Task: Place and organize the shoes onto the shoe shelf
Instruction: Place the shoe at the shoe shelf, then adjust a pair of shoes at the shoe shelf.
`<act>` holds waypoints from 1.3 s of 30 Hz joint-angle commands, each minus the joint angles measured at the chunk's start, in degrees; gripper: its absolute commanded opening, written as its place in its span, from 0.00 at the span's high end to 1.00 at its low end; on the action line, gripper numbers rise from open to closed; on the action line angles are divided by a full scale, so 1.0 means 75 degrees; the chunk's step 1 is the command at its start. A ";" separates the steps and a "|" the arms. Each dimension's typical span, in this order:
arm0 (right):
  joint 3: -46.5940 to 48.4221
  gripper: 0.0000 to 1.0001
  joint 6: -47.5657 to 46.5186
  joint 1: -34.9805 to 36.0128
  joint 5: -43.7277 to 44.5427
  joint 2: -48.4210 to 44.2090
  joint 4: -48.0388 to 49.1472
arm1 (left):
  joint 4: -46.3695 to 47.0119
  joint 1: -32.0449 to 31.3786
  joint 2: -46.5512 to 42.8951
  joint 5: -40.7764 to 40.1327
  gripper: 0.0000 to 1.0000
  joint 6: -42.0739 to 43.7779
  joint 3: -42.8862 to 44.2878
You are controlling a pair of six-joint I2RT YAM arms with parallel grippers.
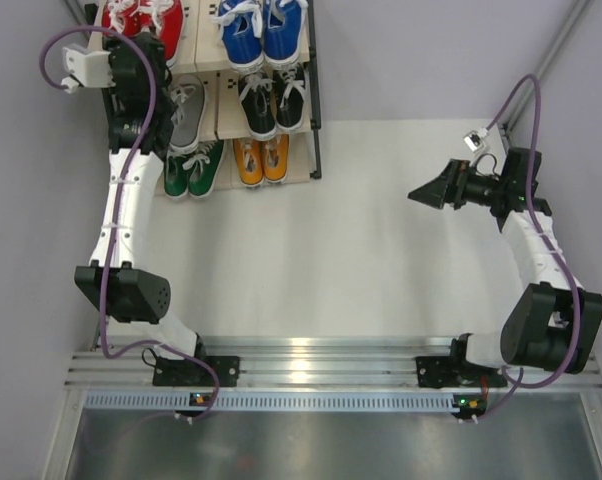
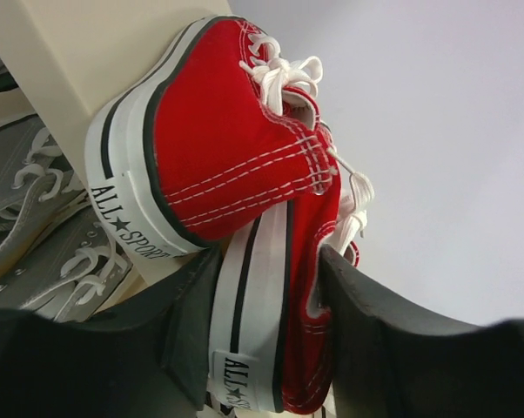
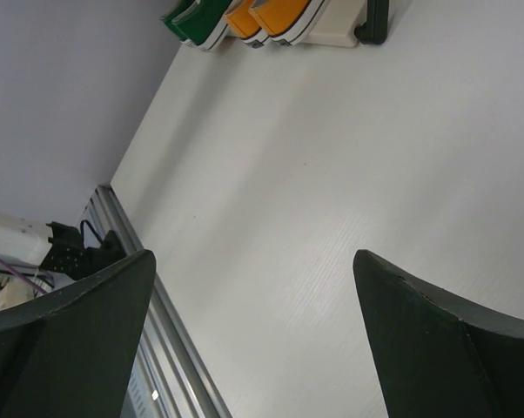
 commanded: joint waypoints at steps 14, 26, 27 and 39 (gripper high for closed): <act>-0.0048 0.04 0.0009 -0.0196 -0.0175 -0.0345 0.0437 | -0.0213 0.0125 -0.0573 0.0103 0.07 0.0009 0.0461; -0.0130 0.04 0.0032 -0.0243 -0.0211 -0.0404 0.0507 | -0.0424 0.0125 -0.1405 0.0713 0.02 0.0559 -0.0369; -0.0130 0.03 0.0032 -0.0243 -0.0211 -0.0404 0.0507 | -0.0471 0.0125 -0.1580 0.0701 0.02 0.0571 -0.0453; 0.0338 0.03 -0.1300 -0.0278 -0.0023 -0.0462 -0.0675 | -0.0565 0.0125 -0.3417 0.1064 0.02 0.1308 -0.2022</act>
